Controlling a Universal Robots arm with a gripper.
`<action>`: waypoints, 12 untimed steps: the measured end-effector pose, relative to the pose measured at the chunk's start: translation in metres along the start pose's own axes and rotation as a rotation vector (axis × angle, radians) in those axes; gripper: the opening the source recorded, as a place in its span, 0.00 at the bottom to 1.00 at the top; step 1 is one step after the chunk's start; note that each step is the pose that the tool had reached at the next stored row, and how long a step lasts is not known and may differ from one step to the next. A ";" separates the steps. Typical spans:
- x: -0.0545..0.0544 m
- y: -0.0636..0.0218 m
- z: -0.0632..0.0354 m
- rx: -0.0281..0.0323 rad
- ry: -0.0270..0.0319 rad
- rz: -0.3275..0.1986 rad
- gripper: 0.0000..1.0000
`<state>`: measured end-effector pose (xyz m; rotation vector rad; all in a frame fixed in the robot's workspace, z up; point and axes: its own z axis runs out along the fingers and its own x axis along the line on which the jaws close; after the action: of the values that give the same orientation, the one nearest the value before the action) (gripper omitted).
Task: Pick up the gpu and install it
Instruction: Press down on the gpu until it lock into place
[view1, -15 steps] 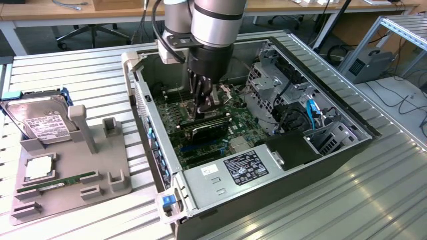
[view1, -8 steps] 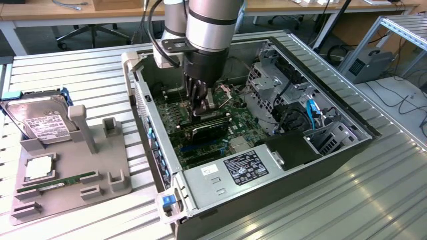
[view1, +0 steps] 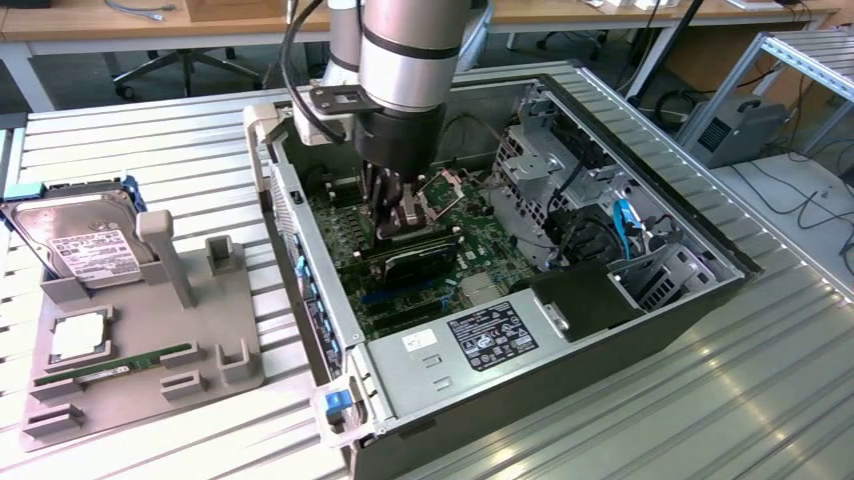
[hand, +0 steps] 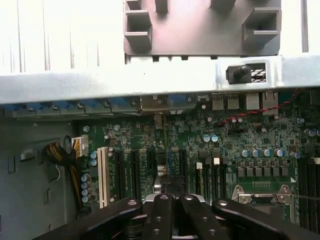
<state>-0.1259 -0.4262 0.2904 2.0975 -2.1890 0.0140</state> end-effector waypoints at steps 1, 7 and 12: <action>0.000 0.0009 0.0008 0.0000 -0.0001 0.000 0.11; 0.001 0.0047 0.0093 0.0000 0.0001 0.000 0.11; 0.001 0.0115 0.0146 0.0000 0.0001 0.000 0.11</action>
<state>-0.1384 -0.4275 0.2767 2.0975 -2.1889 0.0141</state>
